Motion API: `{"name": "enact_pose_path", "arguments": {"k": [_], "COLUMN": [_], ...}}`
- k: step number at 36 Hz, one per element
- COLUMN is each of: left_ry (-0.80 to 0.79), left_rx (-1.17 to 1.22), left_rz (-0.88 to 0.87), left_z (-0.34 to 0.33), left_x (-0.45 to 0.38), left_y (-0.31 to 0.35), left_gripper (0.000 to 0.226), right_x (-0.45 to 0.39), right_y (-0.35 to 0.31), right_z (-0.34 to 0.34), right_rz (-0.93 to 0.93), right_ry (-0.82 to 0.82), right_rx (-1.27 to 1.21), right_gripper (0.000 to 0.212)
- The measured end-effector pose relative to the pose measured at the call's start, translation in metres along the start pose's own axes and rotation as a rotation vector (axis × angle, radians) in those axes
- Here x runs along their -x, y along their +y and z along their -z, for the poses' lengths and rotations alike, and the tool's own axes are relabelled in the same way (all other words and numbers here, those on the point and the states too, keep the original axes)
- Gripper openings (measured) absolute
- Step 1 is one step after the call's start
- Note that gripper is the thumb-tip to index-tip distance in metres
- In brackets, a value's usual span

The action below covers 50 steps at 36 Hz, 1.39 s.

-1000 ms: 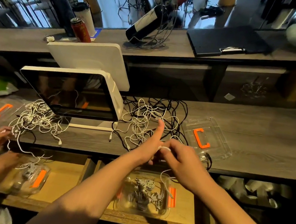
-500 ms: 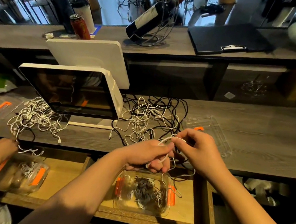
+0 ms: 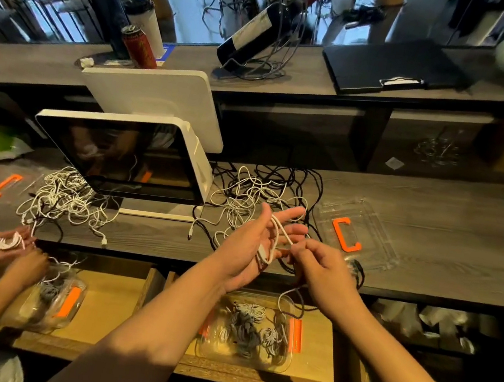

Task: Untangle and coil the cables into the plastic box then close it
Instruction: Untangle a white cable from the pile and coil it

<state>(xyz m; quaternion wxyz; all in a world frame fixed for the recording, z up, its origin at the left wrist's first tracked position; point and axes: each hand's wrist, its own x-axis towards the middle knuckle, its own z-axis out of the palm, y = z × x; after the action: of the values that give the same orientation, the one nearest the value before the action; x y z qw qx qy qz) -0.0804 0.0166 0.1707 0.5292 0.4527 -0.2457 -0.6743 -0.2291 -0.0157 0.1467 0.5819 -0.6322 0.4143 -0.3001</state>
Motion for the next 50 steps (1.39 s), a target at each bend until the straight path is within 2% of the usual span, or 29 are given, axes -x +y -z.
{"name": "enact_pose_path", "arguments": {"k": [4,9,14,17,21,30,33,37,44,47,50], "left_ry": [0.019,0.038,0.059,0.115,0.171,0.318,0.373,0.446,0.478,0.525,0.497], "left_rx": [0.16,0.208,0.225,0.183,0.313,0.383,0.389,0.245,-0.234,-0.423,-0.671], "left_rz": [0.011,0.0,-0.059,-0.091,-0.143,-0.17,-0.181,-0.196,-0.16,-0.2,-0.208], "left_z": [0.0,-0.004,-0.001,0.0,0.004,0.008,0.007,0.002,-0.006,-0.009,-0.011], "left_x": [-0.003,-0.005,-0.01,-0.012,-0.015,-0.022,-0.026,-0.028,-0.025,-0.024,-0.024], "left_y": [-0.003,-0.005,-0.007,-0.007,-0.002,0.004,0.008,0.012,-0.003,-0.008,-0.013], "left_gripper": [0.06,0.059,0.059,0.059,0.056,0.051,0.052,0.054,0.048,0.05,0.053], "right_x": [0.001,0.002,0.006,0.007,0.009,0.016,0.022,0.027,0.027,0.026,0.027], "right_y": [0.003,0.007,0.004,0.003,0.008,0.01,0.013,0.014,0.003,0.001,-0.001], "right_z": [-0.01,-0.016,-0.02,-0.024,-0.03,-0.034,-0.036,-0.042,-0.037,-0.034,-0.031], "right_rz": [-0.006,-0.03,-0.082,-0.102,-0.129,-0.203,-0.222,-0.226,-0.278,-0.298,-0.265], "right_ry": [0.025,0.034,0.005,-0.029,-0.069,-0.121,-0.17,-0.22,-0.43,-0.469,-0.509], "right_rx": [-0.008,0.033,-0.036,-0.101,-0.131,-0.167,-0.125,0.037,0.159,0.209,0.258], "right_gripper": [0.028,0.033,0.043,0.038,0.028,0.024,0.03,0.034,0.031,0.03,0.027]}}
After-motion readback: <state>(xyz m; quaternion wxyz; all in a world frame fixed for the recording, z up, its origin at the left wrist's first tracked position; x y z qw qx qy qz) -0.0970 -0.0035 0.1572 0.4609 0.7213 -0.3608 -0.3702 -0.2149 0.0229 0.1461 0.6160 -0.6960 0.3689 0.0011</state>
